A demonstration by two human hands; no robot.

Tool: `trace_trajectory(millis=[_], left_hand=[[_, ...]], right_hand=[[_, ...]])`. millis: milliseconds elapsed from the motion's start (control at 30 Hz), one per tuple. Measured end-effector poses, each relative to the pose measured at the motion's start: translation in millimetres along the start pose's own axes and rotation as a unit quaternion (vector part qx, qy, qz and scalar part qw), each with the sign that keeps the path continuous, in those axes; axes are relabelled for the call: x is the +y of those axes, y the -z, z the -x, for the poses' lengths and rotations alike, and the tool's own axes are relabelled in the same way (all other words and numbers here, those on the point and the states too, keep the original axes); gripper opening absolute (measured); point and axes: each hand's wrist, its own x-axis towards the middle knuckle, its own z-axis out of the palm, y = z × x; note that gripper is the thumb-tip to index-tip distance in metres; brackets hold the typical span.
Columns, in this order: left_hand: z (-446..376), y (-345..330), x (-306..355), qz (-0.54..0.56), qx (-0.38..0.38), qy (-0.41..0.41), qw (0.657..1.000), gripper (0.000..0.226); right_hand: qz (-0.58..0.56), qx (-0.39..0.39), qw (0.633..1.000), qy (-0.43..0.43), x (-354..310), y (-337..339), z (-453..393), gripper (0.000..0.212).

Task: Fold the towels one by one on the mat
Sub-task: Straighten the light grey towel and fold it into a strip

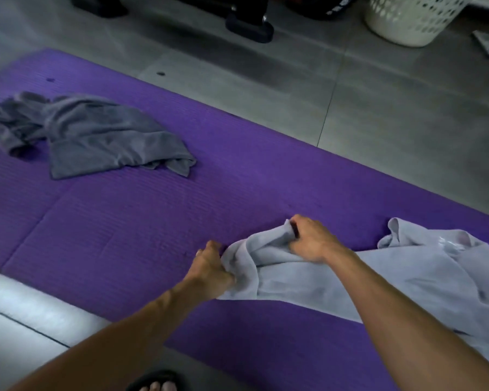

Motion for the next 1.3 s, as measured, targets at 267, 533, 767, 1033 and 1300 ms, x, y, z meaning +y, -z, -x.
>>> trace_trajectory(millis=[267,533,767,1033,1300], left_hand=[[5.3,105.5,-7.8,-0.082,0.065,-0.086,0.991,0.082],[19.9,105.4,-52.7,-0.190,0.018,-0.045,0.981,0.074],[2.1,70.2,-31.3,-0.193,0.136,-0.053,0.970,0.026],[15.8,76.5,-38.3,-0.110,0.169,-0.018,0.979,0.049],[-0.3,101.0,-43.3,-0.271,0.207,-0.050,0.939,0.080]], right_hand=[[-0.197,0.294,0.926,0.134,-43.3,45.0,-24.9,0.016],[0.021,0.131,0.988,0.075,-49.0,12.3,-57.2,0.039],[0.042,0.035,0.997,-0.045,-57.1,32.0,-107.4,0.036],[-0.268,0.149,0.946,0.101,-118.6,68.7,-170.5,0.007],[-0.118,0.071,0.988,0.071,-157.1,36.9,-210.9,0.059]])
